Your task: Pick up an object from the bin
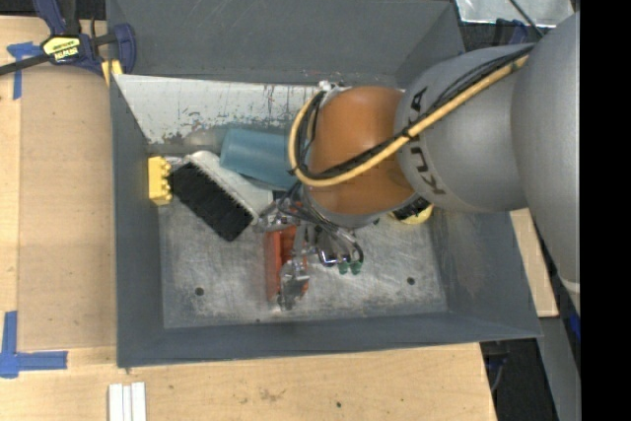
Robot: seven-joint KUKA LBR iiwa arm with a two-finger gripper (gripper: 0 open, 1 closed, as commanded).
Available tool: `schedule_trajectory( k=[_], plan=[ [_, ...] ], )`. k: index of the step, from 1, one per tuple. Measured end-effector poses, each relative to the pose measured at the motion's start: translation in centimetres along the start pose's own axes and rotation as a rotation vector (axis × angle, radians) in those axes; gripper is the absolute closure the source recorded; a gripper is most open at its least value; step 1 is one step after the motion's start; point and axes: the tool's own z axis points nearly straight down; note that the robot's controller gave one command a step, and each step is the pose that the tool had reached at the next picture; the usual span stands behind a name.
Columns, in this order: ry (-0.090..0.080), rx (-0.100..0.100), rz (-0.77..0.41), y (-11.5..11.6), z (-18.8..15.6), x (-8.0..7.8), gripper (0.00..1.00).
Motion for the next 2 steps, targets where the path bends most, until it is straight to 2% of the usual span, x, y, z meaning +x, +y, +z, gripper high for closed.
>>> schedule_trajectory(
  k=[2],
  plan=[
    [0.0, 0.0, 0.001, -0.01, 0.0, 0.0, 1.0]
  ],
)
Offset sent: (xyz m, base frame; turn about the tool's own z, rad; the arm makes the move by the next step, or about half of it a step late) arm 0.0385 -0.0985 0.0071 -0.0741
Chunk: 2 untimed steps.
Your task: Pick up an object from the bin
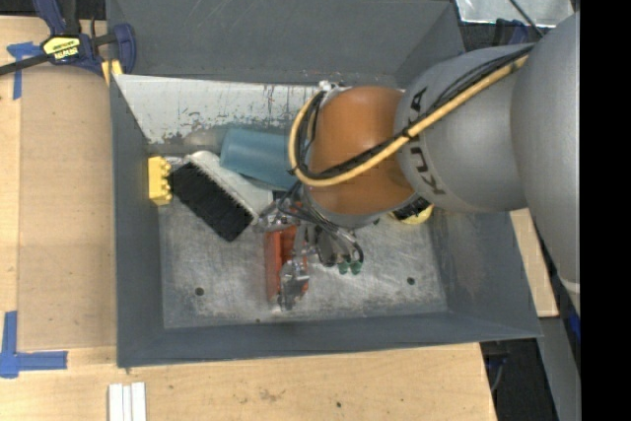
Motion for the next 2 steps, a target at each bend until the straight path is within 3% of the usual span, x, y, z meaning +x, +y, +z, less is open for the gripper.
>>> schedule_trajectory(
  k=[2],
  plan=[
    [0.0, 0.0, 0.0, -0.01, 0.0, 0.0, 1.0]
  ],
)
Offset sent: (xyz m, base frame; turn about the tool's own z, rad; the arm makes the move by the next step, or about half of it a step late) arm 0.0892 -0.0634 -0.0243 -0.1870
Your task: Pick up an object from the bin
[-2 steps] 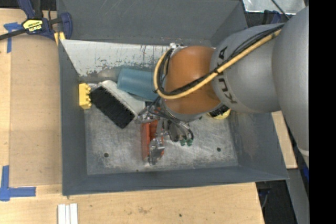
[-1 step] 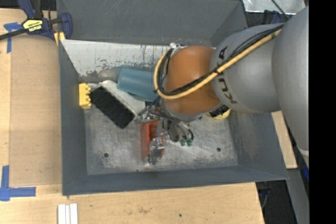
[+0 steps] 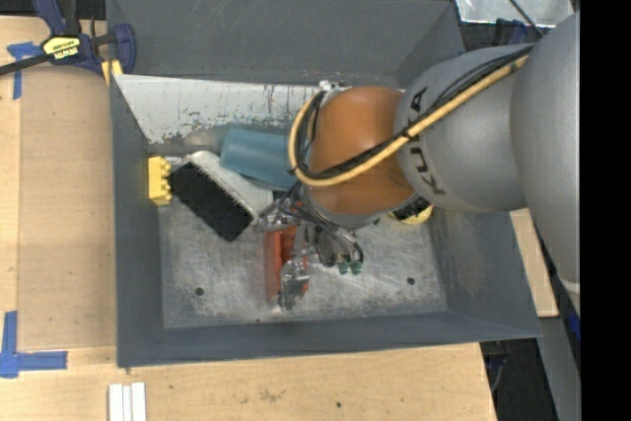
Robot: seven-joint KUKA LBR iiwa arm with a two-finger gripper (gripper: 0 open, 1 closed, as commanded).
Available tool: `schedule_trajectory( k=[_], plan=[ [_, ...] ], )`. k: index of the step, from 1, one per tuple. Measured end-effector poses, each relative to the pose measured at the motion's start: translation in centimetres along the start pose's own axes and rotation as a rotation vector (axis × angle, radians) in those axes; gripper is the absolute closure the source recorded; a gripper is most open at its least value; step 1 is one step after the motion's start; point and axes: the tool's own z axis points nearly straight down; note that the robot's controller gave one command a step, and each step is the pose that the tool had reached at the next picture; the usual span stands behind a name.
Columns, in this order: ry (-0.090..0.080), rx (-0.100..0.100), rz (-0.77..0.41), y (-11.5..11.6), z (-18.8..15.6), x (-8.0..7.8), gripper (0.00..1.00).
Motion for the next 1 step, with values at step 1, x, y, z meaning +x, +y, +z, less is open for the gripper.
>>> schedule_trajectory(
  k=[1],
  plan=[
    [0.0, 0.0, 0.0, 0.0, 0.0, 0.0, 1.0]
  ],
)
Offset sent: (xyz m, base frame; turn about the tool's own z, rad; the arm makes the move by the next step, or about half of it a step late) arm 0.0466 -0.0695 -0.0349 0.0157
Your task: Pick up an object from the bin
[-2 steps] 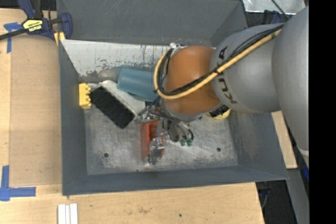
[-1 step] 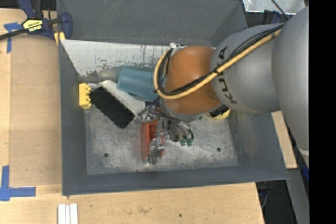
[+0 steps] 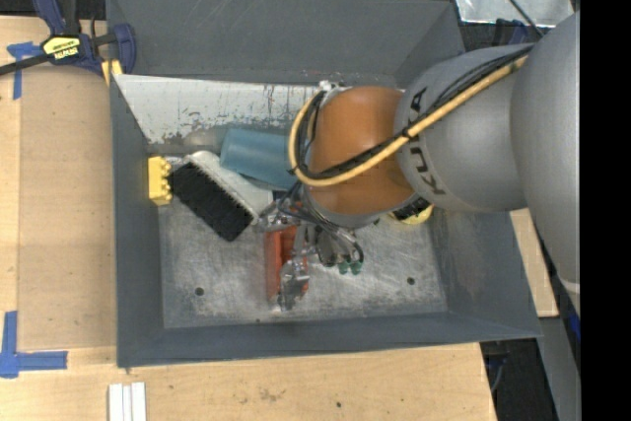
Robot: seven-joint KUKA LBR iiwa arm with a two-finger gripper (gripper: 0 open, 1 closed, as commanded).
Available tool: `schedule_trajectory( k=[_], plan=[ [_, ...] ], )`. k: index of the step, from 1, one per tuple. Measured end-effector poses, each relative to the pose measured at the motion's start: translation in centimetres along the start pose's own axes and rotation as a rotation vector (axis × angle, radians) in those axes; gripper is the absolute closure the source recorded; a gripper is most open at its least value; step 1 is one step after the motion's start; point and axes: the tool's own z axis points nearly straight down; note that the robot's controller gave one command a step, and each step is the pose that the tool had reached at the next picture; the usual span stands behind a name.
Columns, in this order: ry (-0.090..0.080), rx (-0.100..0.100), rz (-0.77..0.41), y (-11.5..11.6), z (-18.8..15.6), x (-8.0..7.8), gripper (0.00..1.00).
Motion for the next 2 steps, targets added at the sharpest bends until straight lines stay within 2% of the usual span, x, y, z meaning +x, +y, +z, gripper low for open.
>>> schedule_trajectory(
  k=[2],
  plan=[
    [0.0, 0.0, 0.0, -0.01, 0.0, 0.0, 1.0]
  ],
)
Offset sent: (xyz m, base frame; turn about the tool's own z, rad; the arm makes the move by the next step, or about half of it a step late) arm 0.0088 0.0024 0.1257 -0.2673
